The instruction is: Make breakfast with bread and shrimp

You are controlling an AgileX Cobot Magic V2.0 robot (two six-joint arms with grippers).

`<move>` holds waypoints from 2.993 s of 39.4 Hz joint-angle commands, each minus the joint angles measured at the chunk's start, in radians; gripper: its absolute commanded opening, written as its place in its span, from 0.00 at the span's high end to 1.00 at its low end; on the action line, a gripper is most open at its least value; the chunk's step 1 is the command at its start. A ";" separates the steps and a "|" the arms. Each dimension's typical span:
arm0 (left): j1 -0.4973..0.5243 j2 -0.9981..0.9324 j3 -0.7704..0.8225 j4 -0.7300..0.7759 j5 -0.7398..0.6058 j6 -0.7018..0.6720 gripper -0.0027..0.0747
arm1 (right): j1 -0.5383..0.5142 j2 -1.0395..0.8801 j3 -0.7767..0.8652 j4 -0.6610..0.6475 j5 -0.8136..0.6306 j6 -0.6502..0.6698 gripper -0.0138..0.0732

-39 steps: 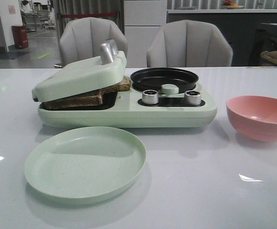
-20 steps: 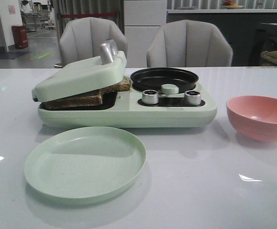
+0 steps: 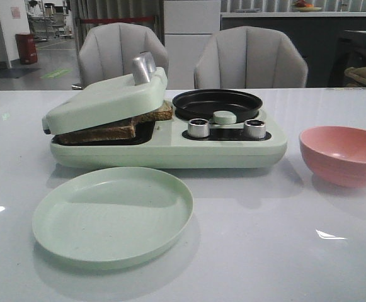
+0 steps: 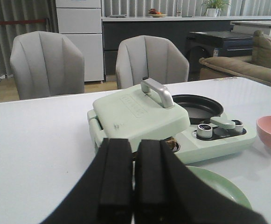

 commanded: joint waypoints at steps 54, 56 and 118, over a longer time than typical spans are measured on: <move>-0.007 0.010 -0.027 -0.010 -0.071 -0.010 0.82 | -0.420 0.664 -0.630 0.160 0.492 -0.008 0.22; -0.007 0.010 -0.027 -0.010 -0.071 -0.010 0.82 | -0.457 0.699 -0.641 0.164 0.508 -0.008 0.22; -0.007 0.010 -0.027 -0.010 -0.071 -0.010 0.82 | -0.585 1.565 -1.022 0.231 0.621 -0.053 0.69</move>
